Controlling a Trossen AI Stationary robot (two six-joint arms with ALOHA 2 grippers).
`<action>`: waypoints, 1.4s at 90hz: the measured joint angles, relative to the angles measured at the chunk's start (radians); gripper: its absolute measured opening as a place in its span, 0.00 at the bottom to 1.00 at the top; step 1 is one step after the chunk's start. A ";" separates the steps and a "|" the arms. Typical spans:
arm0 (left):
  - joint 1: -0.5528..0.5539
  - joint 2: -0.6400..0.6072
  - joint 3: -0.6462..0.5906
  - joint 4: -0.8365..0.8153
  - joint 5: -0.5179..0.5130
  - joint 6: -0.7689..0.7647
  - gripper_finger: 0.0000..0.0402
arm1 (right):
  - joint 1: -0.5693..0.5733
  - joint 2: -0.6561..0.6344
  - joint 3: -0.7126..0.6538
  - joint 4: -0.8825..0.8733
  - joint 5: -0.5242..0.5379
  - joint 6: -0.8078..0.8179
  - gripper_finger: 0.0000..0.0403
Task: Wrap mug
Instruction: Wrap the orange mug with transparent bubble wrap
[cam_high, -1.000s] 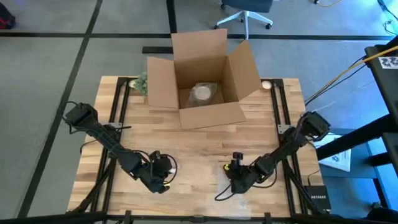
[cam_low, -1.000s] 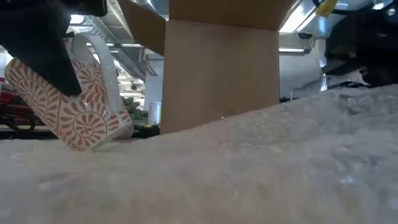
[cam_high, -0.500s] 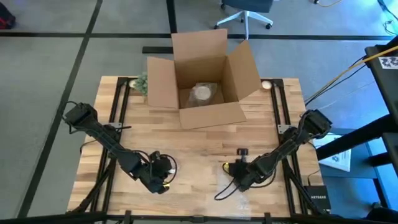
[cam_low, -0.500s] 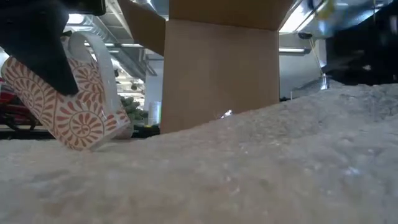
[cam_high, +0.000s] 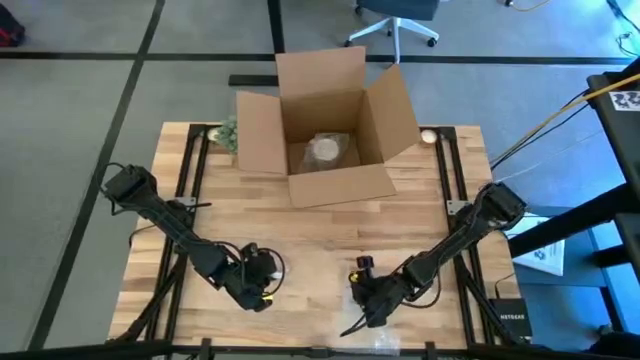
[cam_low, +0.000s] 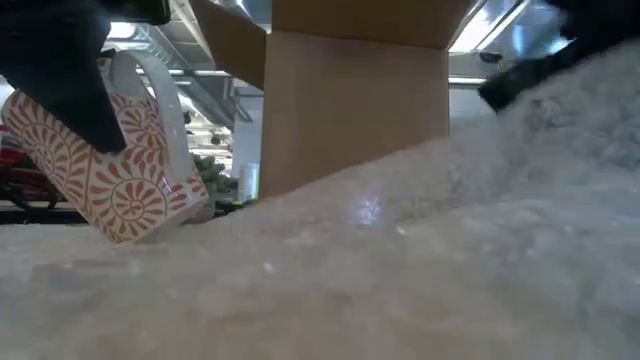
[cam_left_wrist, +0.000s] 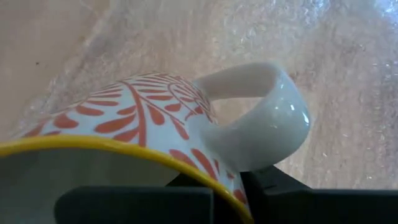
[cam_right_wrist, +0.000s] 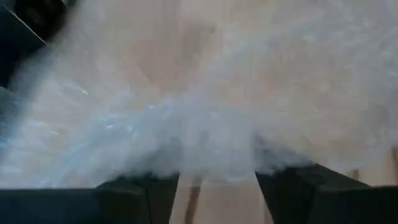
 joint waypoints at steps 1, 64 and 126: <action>0.000 0.000 0.000 0.000 0.000 0.000 0.00 | 0.000 0.007 0.000 0.000 0.002 0.004 0.45; 0.000 0.000 0.000 0.005 0.012 -0.008 0.00 | 0.000 -0.094 -0.007 -0.918 -0.030 0.223 0.42; -0.004 0.000 0.000 0.006 0.013 0.000 0.00 | -0.002 -0.140 -0.057 -0.593 -0.028 0.250 0.42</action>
